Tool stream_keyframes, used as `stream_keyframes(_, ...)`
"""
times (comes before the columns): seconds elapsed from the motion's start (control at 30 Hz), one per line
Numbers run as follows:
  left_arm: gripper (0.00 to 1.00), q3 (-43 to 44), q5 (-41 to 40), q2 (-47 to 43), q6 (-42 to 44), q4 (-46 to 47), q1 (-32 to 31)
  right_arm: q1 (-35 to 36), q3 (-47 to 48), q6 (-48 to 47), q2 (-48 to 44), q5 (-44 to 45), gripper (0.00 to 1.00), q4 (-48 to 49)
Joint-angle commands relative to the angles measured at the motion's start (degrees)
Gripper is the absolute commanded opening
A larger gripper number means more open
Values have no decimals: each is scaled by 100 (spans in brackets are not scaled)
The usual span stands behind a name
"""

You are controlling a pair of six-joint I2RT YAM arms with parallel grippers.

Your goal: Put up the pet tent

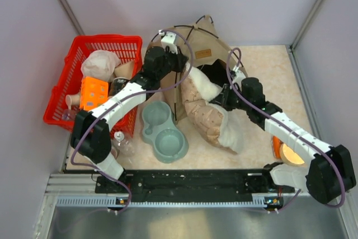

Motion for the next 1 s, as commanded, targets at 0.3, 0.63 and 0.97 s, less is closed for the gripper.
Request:
stream_keyframes(0.3,0,584,281,-222,-272,-322,104,635,514,1378,1446,4312,0,-263)
stream_keyframes(0.63,0,795,333,-160,-289,-577,95,1032,1551,2100,2403,5915,0,-1433)
stream_keyframes(0.97,0,891,386,-204,-289,-604,113,1102,1562,1205,3477,4713,0,-224)
